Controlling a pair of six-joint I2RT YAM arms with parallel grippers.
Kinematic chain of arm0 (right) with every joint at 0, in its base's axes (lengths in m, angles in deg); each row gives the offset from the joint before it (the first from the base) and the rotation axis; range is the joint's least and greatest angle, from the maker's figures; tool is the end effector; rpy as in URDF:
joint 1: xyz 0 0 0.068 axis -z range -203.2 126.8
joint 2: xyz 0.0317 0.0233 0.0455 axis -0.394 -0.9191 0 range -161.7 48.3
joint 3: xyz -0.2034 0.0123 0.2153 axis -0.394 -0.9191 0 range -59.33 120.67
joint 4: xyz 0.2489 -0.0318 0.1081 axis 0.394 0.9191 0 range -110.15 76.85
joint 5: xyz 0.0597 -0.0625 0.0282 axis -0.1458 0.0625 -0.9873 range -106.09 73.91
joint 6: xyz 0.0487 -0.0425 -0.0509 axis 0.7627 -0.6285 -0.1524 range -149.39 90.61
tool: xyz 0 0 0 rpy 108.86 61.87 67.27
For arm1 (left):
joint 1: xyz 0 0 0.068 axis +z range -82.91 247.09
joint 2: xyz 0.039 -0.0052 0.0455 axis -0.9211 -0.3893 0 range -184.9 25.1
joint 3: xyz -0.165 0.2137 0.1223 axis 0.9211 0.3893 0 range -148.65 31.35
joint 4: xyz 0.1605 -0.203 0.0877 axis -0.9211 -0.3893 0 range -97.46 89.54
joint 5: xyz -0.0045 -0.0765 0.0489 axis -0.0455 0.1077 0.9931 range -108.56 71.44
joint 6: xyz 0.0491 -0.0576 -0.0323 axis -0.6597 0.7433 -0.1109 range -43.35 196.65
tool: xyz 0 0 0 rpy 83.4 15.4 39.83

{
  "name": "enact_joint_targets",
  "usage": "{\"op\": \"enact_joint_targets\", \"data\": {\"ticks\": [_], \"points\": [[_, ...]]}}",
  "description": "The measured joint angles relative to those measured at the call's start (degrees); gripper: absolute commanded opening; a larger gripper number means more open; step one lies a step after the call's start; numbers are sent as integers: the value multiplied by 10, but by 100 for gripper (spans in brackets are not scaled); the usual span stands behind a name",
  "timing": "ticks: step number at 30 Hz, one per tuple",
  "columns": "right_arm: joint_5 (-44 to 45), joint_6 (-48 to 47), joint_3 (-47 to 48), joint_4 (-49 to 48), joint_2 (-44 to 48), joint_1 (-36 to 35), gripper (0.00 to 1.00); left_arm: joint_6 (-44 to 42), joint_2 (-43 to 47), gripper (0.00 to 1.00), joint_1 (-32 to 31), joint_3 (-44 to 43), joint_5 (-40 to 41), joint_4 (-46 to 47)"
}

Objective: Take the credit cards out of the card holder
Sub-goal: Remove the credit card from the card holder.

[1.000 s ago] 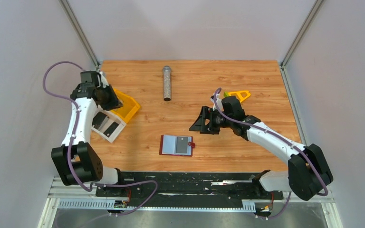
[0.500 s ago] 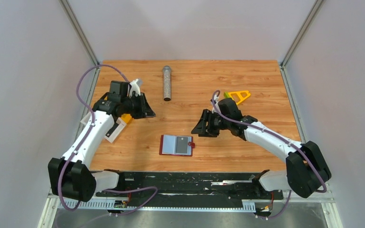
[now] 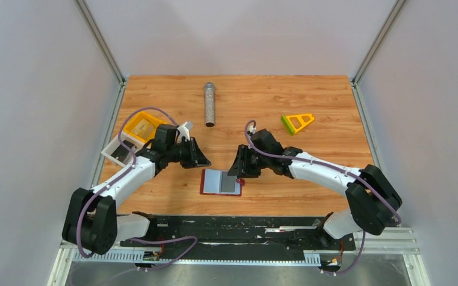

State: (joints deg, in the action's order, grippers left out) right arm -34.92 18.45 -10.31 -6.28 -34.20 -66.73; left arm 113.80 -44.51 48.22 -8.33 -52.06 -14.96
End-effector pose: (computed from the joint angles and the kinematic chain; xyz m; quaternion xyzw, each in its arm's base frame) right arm 0.2206 0.2414 0.2030 -0.0249 0.9206 0.3631 0.1416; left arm 0.2410 -0.1241 0.2137 -0.0300 0.8893 -0.4088 0.2027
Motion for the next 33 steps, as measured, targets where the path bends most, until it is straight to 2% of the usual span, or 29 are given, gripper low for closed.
{"op": "enact_joint_targets", "data": {"ticks": [5, 13, 33], "points": [[27, 20, 14, -7, -47, -33, 42, 24, -36, 20, -13, 45, -10, 72], [44, 33, 29, -14, -110, -46, 42, 30, -85, 20, -21, 76, -14, 140], [104, 28, 37, -2, -140, -47, 40, 27, -135, 21, -22, 123, -18, 191]]}}
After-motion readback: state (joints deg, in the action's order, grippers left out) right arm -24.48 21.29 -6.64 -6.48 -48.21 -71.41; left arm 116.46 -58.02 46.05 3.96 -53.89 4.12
